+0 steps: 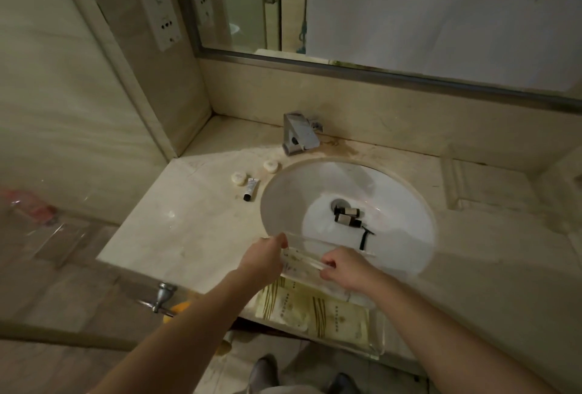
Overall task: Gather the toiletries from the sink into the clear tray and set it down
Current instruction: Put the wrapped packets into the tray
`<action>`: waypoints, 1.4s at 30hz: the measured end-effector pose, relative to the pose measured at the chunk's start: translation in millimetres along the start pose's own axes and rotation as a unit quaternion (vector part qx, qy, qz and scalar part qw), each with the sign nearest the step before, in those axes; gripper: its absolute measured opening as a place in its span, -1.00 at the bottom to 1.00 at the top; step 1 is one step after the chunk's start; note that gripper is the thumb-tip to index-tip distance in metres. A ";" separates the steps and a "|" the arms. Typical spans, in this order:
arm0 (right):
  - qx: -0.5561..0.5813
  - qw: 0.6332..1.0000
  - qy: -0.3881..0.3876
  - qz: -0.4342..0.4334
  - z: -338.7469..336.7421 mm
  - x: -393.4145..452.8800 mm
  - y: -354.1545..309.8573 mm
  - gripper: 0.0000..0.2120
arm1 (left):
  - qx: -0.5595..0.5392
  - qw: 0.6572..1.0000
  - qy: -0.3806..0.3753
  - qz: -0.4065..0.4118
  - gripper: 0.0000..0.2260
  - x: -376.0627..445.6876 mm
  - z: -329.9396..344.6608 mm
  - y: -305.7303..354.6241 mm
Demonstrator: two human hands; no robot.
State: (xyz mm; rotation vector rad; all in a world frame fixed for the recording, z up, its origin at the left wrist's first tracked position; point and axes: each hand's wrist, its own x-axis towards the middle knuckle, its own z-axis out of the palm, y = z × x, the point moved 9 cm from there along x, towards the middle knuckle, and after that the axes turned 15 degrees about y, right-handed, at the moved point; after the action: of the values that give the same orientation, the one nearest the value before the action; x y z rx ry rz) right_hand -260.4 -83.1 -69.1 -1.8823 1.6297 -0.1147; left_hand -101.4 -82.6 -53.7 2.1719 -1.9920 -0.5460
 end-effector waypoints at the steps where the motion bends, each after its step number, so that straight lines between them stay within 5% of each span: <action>1: -0.008 1.000 0.004 -0.005 -2.5 1.1 -0.7 -0.81 | 0.017 1.000 0.007 0.020 -0.67 0.1 -0.1 3.0; 5: -0.030 0.999 0.006 -0.018 -11.3 6.0 -8.0 -0.89 | 0.047 0.995 0.045 0.070 -0.46 2.2 -6.4 15.3; 9: -0.033 0.999 -0.006 -0.035 -14.2 10.3 -22.4 -0.93 | 0.009 0.991 0.069 0.118 -0.79 12.8 -17.8 33.9; 11: -0.023 0.999 0.007 -0.035 -17.8 12.5 -25.0 -0.71 | -0.011 0.995 0.050 0.089 -0.85 18.5 -20.1 29.7; 13: -0.036 0.998 0.033 -0.036 -21.0 14.5 -21.9 -0.62 | -0.014 0.998 0.022 0.055 -0.85 23.2 -19.1 19.3; 18: -0.074 0.994 0.078 -0.029 -19.6 9.1 -5.1 -0.76 | 0.024 1.000 -0.016 0.001 -0.81 26.3 -14.1 -1.2; 22: -0.114 0.982 0.143 -0.053 -26.2 5.9 -0.2 -0.94 | 0.069 0.997 0.010 0.014 -0.84 25.6 -13.5 5.0; 30: -0.180 0.948 0.255 -0.070 -30.3 0.8 2.4 -0.79 | 0.110 0.992 0.040 0.057 -0.75 25.1 -8.3 18.6; 42: -0.177 0.960 0.210 -0.056 -24.1 2.2 11.5 -0.85 | 0.149 0.986 0.017 0.075 -0.60 30.7 1.5 17.5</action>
State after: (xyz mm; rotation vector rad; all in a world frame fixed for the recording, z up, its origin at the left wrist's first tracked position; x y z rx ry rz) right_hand -280.8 -95.1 -56.6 -2.3469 1.9213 -0.3061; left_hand -116.6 -114.5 -54.2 2.1410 -2.3224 -0.1974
